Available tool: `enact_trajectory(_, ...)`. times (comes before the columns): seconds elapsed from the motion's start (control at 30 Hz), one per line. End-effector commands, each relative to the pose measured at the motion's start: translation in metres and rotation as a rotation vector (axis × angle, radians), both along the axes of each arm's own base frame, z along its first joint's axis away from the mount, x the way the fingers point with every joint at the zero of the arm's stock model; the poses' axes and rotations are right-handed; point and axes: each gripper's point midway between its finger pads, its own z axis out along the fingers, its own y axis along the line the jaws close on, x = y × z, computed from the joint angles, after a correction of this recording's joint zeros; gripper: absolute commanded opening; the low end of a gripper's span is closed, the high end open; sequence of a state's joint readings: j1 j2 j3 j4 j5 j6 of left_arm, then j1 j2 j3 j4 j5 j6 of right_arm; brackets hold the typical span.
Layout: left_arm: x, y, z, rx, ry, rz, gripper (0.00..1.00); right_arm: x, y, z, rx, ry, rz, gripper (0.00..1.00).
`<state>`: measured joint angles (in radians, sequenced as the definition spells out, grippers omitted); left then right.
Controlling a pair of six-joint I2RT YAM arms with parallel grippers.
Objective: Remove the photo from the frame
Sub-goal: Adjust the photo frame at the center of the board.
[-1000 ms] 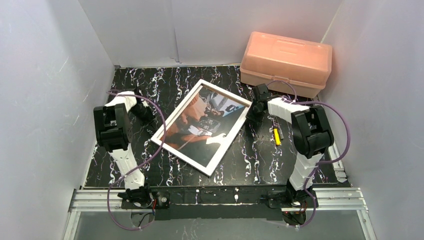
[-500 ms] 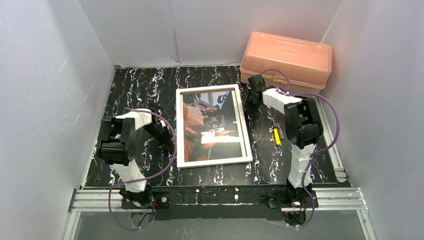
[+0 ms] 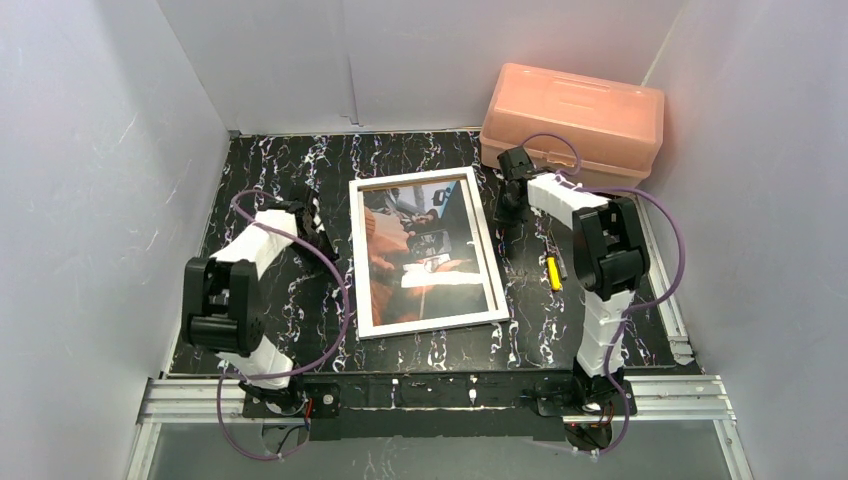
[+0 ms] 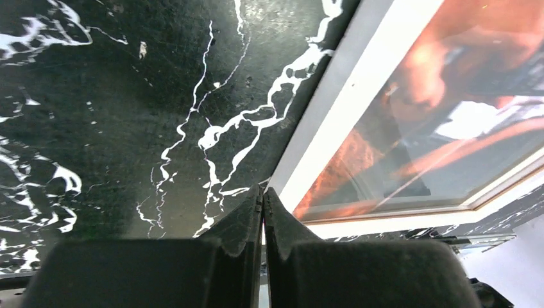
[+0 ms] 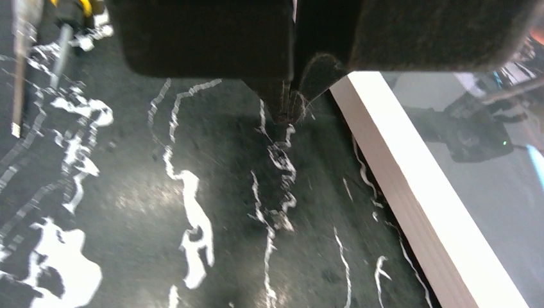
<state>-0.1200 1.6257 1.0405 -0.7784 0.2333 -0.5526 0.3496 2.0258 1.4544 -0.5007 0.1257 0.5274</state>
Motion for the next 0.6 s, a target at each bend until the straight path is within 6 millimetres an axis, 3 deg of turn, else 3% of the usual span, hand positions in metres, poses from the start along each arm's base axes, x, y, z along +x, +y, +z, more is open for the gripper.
enact_trajectory(0.0,0.007,0.015,0.032,0.073,-0.139,-0.026,0.0,-0.014,-0.022,0.041,-0.06,-0.044,0.039,0.05)
enact_trajectory(0.13,0.003,0.02,0.044,0.087,-0.251,-0.025,0.03,-0.031,-0.022,0.055,-0.004,-0.057,0.058,0.13)
enact_trajectory(0.2,0.003,0.022,0.056,0.085,-0.332,-0.028,0.05,-0.039,-0.021,0.063,0.022,-0.075,0.063,0.26)
enact_trajectory(0.3,-0.001,0.026,0.071,0.098,-0.414,-0.031,0.08,-0.043,-0.031,0.076,0.006,-0.125,0.043,0.37)
enact_trajectory(0.4,-0.005,0.031,0.086,0.117,-0.489,-0.026,0.19,-0.046,-0.04,0.088,-0.025,-0.135,0.039,0.51)
enact_trajectory(0.43,-0.006,0.032,0.09,0.122,-0.511,-0.018,0.26,-0.048,-0.043,0.091,-0.037,-0.134,0.037,0.58)
enact_trajectory(0.47,-0.007,0.032,0.094,0.119,-0.534,-0.005,0.43,-0.05,-0.046,0.095,-0.043,-0.136,0.027,0.69)
enact_trajectory(0.53,-0.008,0.029,0.098,0.091,-0.565,0.051,0.94,-0.052,-0.049,0.101,-0.047,-0.148,0.0,0.97)
enact_trajectory(0.57,-0.008,0.028,0.097,0.07,-0.563,0.118,0.98,-0.053,-0.052,0.103,-0.056,-0.153,-0.015,0.98)
